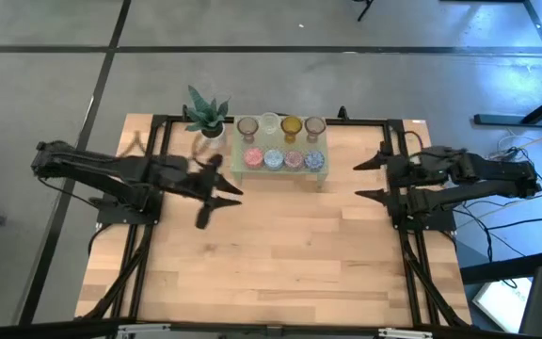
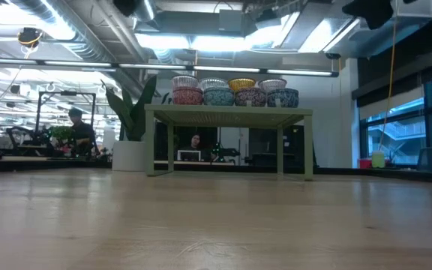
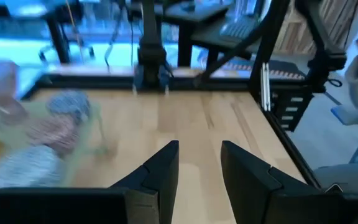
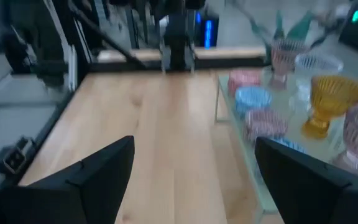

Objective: Pick & Place candle stick holders
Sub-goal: Return to Home Position

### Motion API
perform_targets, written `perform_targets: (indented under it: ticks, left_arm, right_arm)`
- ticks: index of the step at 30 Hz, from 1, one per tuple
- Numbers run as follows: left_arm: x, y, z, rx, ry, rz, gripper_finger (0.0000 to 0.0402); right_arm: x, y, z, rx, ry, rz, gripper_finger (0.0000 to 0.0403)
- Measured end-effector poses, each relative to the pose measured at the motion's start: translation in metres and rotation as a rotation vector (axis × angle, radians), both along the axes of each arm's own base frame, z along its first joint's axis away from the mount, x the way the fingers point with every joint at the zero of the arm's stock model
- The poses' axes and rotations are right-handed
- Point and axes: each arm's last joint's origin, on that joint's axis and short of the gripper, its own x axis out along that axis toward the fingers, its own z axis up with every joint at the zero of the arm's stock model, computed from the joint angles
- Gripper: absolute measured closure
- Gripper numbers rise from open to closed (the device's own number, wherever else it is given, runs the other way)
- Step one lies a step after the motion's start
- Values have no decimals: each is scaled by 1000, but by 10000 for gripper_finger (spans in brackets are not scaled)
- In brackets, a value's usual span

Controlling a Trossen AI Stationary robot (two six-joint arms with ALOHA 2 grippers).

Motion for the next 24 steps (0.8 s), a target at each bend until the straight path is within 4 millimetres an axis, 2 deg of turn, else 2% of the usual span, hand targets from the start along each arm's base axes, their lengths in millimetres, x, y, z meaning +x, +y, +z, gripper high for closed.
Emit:
perform_targets:
  ticks: [7,10,16,24]
  left_arm:
    - [-53,6,24,53,-87,-36,286]
    - [-70,8,26,72,-139,-57,286]
    - [-104,12,1,82,-251,-87,286]
    - [-137,17,-38,60,-365,-71,286]
  right_arm:
    - [-11,0,-34,-3,-147,40,66]
    - [-14,-1,-46,-8,-191,41,66]
    - [-21,-1,-62,-17,-262,43,66]
    - [-29,-2,-78,-15,-289,43,66]
